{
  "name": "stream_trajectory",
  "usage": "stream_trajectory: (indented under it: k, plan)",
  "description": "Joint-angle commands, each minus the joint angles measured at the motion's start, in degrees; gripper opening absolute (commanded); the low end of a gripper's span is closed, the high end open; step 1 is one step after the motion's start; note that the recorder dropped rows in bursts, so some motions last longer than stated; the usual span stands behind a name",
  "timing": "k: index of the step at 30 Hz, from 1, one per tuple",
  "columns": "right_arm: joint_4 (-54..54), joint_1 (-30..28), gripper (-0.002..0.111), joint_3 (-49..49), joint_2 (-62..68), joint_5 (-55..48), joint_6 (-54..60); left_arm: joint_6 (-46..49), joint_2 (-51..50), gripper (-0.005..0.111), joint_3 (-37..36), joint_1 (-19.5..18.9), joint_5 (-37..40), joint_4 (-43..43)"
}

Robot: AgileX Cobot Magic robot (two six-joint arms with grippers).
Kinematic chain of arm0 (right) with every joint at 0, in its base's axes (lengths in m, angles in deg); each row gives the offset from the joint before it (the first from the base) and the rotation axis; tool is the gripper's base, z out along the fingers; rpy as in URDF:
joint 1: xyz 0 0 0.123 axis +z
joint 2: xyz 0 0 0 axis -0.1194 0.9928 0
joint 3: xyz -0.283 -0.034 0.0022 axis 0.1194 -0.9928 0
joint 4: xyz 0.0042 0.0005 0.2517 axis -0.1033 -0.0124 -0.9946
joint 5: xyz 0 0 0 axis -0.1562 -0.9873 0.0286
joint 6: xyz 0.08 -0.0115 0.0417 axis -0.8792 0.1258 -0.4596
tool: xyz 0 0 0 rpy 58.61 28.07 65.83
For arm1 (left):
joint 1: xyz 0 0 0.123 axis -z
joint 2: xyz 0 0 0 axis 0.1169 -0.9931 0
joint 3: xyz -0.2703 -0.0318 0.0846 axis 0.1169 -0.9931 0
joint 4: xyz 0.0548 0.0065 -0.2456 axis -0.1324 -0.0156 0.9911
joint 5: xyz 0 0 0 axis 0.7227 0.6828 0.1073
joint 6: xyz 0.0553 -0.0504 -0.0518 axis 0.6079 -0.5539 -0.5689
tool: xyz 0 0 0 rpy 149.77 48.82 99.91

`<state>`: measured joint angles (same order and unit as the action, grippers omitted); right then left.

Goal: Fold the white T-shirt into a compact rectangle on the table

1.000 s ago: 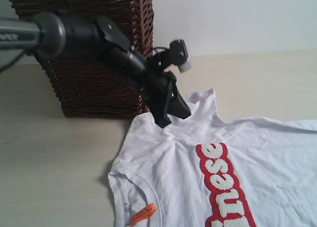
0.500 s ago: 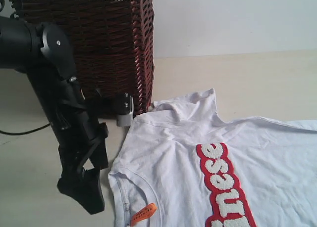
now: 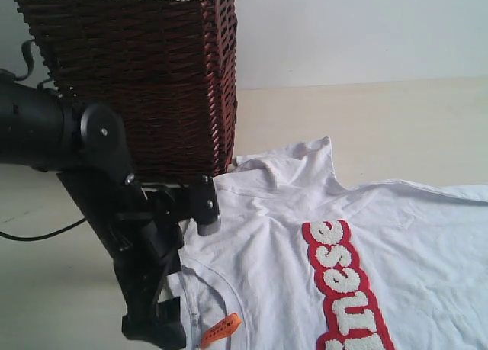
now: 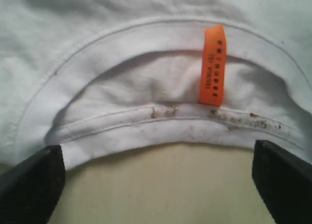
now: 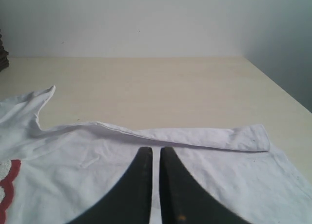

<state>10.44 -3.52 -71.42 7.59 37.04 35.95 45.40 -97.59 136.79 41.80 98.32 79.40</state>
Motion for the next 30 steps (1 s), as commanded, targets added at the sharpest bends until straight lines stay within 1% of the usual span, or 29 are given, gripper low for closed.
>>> stream_trajectory:
  k: [1, 6, 11, 13, 16, 21, 24, 30]
  plan:
    - [-0.09, -0.30, 0.008, -0.27, -0.25, 0.75, 0.05, -1.64, 2.09, 0.105, -2.98, 5.00, -4.02, -5.96]
    - [-0.09, -0.30, 0.008, -0.27, -0.25, 0.75, 0.05, -3.58, 4.39, 0.105, -4.36, 8.84, -8.19, -6.32]
    - [-0.09, -0.30, 0.008, -0.27, -0.25, 0.75, 0.05, -3.18, 4.28, 0.105, -4.36, 8.97, -14.87, -4.61]
    - [-0.09, -0.30, 0.008, -0.27, -0.25, 0.75, 0.05, -2.77, 3.76, 0.105, -4.36, 8.97, -16.02, -3.79]
    - [-0.09, -0.30, 0.008, -0.27, -0.25, 0.75, 0.05, -1.82, 2.68, 0.105, -4.36, 8.97, -16.10, -2.48]
    - [-0.09, -0.30, 0.008, -0.27, -0.25, 0.75, 0.05, -1.69, 0.61, 0.105, -4.36, 8.97, -13.01, -1.58]
    - [-0.09, -0.30, 0.008, -0.27, -0.25, 0.75, 0.05, -1.00, -0.33, 0.105, -4.36, 8.97, -12.61, -1.44]
    - [-0.09, -0.30, 0.008, -0.27, -0.25, 0.75, 0.05, -0.23, -0.89, 0.105, -4.36, 8.97, -12.61, 3.40]
